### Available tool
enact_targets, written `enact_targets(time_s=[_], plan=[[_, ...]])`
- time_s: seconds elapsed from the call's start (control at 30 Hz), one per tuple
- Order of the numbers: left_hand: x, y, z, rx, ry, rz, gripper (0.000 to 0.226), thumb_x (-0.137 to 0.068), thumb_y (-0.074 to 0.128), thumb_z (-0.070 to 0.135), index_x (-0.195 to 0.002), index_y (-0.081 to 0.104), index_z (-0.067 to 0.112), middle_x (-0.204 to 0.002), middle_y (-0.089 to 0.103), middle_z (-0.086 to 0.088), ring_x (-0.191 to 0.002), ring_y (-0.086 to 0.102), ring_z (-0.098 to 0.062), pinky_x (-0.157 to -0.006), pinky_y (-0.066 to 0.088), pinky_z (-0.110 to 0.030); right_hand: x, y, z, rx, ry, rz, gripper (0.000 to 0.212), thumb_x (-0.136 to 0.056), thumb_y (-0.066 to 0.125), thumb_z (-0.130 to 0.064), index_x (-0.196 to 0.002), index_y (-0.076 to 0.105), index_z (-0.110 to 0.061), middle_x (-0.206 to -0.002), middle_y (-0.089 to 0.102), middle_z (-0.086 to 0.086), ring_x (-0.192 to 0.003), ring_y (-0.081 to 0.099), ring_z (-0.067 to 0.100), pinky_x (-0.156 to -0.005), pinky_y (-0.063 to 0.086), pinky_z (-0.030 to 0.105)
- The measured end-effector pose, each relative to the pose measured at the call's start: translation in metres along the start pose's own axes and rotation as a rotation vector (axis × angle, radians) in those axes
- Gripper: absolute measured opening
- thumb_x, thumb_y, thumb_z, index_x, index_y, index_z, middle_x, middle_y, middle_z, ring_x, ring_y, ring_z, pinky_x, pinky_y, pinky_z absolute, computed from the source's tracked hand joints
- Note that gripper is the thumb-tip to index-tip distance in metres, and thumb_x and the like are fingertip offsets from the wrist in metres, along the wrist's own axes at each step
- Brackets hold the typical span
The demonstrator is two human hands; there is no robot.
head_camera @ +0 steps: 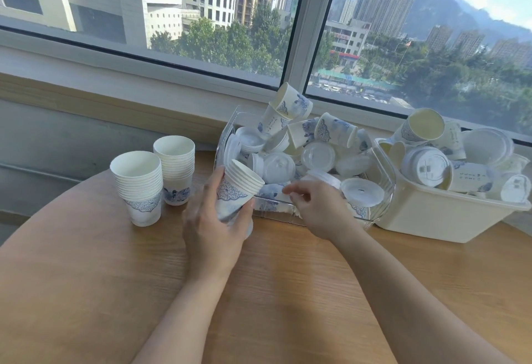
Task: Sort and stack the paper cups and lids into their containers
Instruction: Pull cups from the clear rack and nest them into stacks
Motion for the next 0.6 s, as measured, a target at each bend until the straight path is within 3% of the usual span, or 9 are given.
enact_targets(time_s=[0.1, 0.23, 0.33, 0.43, 0.53, 0.6], plan=[[0.000, 0.002, 0.000, -0.001, 0.013, -0.010, 0.067, -0.083, 0.083, 0.036, -0.142, 0.057, 0.020, -0.129, 0.067, 0.000, -0.121, 0.062, -0.022, -0.100, 0.051, -0.052, -0.002, 0.003, 0.001, -0.079, 0.019, -0.011, 0.024, -0.105, 0.056, -0.021, -0.115, 0.077, -0.025, -0.067, 0.059, -0.013, -0.044, 0.048, 0.003, -0.050, 0.037, 0.015], [0.000, 0.002, 0.001, 0.001, 0.030, -0.021, 0.068, -0.082, 0.077, 0.047, -0.142, 0.057, 0.020, -0.128, 0.067, 0.000, -0.119, 0.062, -0.023, -0.098, 0.051, -0.052, 0.001, -0.010, 0.002, -0.257, 0.027, 0.108, 0.017, -0.101, 0.066, -0.023, -0.105, 0.081, -0.030, -0.086, 0.073, -0.006, -0.062, 0.061, 0.014, -0.056, 0.048, 0.014], [0.001, 0.002, 0.004, -0.004, 0.033, -0.021, 0.069, -0.082, 0.072, 0.050, -0.142, 0.058, 0.020, -0.127, 0.067, 0.000, -0.118, 0.062, -0.024, -0.096, 0.052, -0.053, 0.005, -0.021, 0.003, -0.362, 0.018, 0.187, 0.012, -0.096, 0.073, -0.021, -0.100, 0.081, -0.030, -0.089, 0.075, -0.010, -0.081, 0.065, 0.005, -0.068, 0.049, 0.008], [0.003, 0.002, 0.006, -0.003, 0.047, -0.023, 0.069, -0.082, 0.071, 0.051, -0.143, 0.057, 0.021, -0.127, 0.068, -0.001, -0.117, 0.063, -0.026, -0.095, 0.052, -0.054, 0.006, -0.032, 0.002, -0.445, -0.010, 0.269, 0.012, -0.093, 0.077, -0.020, -0.093, 0.079, -0.032, -0.087, 0.077, -0.014, -0.084, 0.067, 0.001, -0.076, 0.052, 0.017], [0.003, 0.003, 0.009, -0.003, 0.076, -0.026, 0.068, -0.083, 0.070, 0.050, -0.143, 0.057, 0.020, -0.126, 0.068, -0.001, -0.114, 0.063, -0.026, -0.095, 0.052, -0.055, 0.009, -0.044, -0.003, -0.528, -0.068, 0.344, 0.014, -0.092, 0.079, -0.016, -0.093, 0.076, -0.030, -0.090, 0.076, -0.015, -0.086, 0.070, 0.007, -0.083, 0.058, 0.033], [0.003, 0.003, 0.011, -0.008, 0.094, -0.028, 0.068, -0.082, 0.069, 0.049, -0.142, 0.059, 0.019, -0.124, 0.069, -0.001, -0.111, 0.064, -0.025, -0.094, 0.052, -0.054, 0.012, -0.050, -0.008, -0.568, -0.113, 0.360, 0.017, -0.091, 0.080, -0.014, -0.095, 0.074, -0.029, -0.092, 0.076, -0.014, -0.087, 0.071, 0.010, -0.084, 0.057, 0.038]])
Point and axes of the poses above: each hand's wrist, its own x-axis away from the middle knuckle, its own y-axis out of the palm, z = x × y, the point moved 6 cm from there along -x, towards the middle knuckle
